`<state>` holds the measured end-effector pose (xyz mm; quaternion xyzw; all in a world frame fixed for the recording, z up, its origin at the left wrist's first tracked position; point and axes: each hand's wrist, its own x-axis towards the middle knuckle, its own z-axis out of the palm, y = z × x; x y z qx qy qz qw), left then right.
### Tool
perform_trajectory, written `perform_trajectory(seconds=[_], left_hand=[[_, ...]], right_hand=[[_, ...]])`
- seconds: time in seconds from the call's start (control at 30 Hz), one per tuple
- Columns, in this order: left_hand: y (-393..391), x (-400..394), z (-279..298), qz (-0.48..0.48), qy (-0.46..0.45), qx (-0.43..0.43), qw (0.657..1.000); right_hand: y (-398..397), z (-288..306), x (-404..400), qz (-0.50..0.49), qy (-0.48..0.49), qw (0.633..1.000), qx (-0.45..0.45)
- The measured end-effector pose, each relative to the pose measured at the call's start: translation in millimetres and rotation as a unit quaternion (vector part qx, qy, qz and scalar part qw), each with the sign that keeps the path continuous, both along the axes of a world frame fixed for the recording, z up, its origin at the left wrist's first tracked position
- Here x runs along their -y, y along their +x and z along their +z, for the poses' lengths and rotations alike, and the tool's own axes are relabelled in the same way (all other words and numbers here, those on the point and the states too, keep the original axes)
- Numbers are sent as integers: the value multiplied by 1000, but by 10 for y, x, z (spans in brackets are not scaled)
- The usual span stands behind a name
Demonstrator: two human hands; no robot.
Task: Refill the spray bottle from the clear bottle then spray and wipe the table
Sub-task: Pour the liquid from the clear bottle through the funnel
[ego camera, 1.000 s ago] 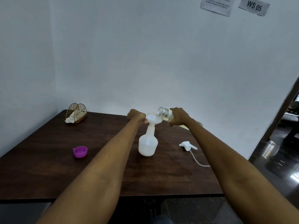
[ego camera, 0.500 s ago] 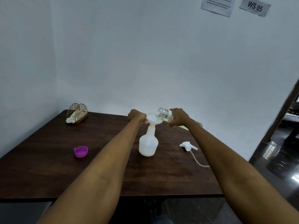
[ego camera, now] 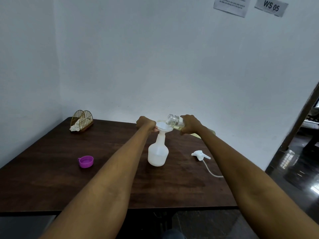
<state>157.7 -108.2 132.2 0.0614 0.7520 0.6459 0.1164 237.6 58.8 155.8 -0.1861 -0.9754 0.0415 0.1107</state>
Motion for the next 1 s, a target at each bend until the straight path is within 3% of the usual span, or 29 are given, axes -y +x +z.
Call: perform_trajectory(seconds=[1.0], left_hand=[[23, 3, 8, 0, 3, 2, 1000]], right_hand=[[-19, 4, 37, 2, 19, 1000, 14]])
